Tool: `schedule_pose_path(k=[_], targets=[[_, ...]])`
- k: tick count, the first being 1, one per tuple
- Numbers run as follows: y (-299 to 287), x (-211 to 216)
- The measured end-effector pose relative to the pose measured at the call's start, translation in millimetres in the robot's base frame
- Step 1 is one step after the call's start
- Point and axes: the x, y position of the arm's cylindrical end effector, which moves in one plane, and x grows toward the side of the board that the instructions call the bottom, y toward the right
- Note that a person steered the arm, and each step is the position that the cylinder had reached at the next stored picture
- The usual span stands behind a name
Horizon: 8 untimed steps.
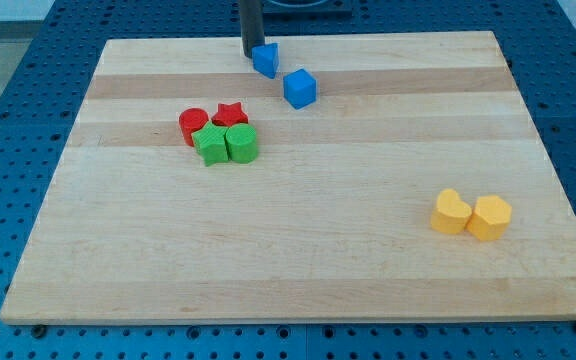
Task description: Move the blue triangle to the top right
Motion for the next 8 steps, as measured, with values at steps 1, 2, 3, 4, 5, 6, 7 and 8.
schedule_pose_path(k=[1,2,3,4,5,6,7,8], targets=[[0,15],[3,28],[20,28],[45,28],[73,30],[97,34],[120,42],[132,60]])
